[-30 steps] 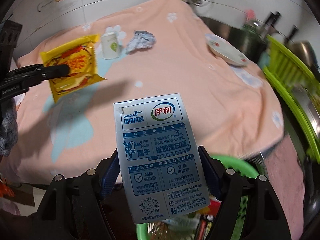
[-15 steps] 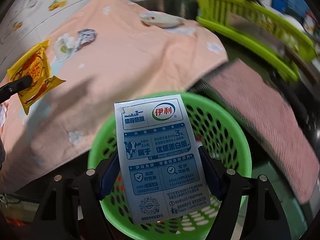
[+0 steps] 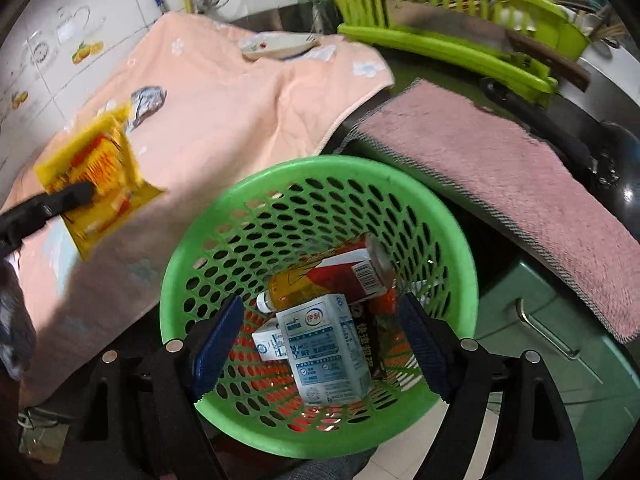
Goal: Collect trash
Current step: 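Drop the milk carton into the basket with the right tool while the left tool drops the snack packet, then reach both tools back toward the paper cup and foil wrapper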
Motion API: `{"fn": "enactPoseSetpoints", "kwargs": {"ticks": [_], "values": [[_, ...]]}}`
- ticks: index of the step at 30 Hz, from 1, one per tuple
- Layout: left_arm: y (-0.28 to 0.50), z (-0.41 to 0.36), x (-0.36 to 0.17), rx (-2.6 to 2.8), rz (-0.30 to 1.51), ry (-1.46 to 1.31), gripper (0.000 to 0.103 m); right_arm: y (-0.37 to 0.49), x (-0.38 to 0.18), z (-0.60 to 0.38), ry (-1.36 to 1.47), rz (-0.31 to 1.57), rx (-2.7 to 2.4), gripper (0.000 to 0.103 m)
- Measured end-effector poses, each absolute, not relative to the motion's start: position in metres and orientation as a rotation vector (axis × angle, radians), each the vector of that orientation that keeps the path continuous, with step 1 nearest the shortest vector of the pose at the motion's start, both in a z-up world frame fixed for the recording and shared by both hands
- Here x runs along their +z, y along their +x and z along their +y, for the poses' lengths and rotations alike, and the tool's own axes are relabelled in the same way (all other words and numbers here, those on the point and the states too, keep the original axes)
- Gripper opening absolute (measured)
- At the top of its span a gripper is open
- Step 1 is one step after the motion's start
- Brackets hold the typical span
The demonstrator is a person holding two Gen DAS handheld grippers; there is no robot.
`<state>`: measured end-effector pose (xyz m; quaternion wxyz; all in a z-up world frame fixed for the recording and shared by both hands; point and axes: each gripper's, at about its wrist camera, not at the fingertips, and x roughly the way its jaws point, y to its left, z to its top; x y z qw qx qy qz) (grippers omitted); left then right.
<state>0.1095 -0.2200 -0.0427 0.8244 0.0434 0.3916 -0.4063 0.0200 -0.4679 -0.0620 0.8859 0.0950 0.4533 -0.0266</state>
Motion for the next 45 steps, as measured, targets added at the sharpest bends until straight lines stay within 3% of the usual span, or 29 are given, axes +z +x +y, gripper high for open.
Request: {"fn": "enactPoseSetpoints", "kwargs": {"ticks": [10,14,45], "values": [[0.106,-0.249,-0.069,-0.875,0.907,0.102,0.024,0.008,-0.058,-0.476,0.199,0.927,-0.09,0.079],[0.105,-0.253,-0.076,-0.874,0.92,0.104,0.048,0.005,-0.058,-0.478,0.201,0.922,-0.087,0.08],[0.136,-0.166,-0.05,-0.695,0.877,0.029,0.053,0.046,-0.048,-0.431,0.123,0.908,0.009,0.087]]}}
